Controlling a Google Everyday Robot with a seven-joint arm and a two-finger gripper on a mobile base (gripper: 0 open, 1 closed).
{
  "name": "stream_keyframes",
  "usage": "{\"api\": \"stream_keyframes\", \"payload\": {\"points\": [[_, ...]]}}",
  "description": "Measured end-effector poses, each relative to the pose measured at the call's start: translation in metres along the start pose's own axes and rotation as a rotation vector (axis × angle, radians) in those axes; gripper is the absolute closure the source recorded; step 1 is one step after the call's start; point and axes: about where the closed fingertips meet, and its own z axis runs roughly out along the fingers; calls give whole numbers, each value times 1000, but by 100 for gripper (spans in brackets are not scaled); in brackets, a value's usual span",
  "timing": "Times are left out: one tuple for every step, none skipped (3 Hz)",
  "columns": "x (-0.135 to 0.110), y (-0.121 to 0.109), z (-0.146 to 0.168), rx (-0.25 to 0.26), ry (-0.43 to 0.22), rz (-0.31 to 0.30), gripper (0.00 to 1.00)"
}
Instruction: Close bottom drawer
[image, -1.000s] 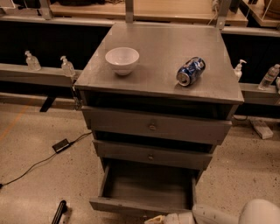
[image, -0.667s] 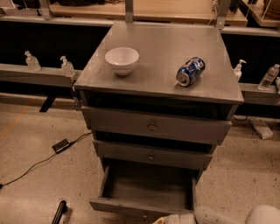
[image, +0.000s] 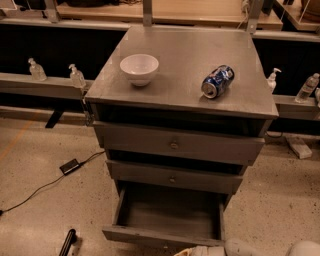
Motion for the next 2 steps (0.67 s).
{"api": "stream_keyframes", "payload": {"points": [[14,-7,-7,99,21,-67,100],[27,-19,-21,219,102,-165,100]]}}
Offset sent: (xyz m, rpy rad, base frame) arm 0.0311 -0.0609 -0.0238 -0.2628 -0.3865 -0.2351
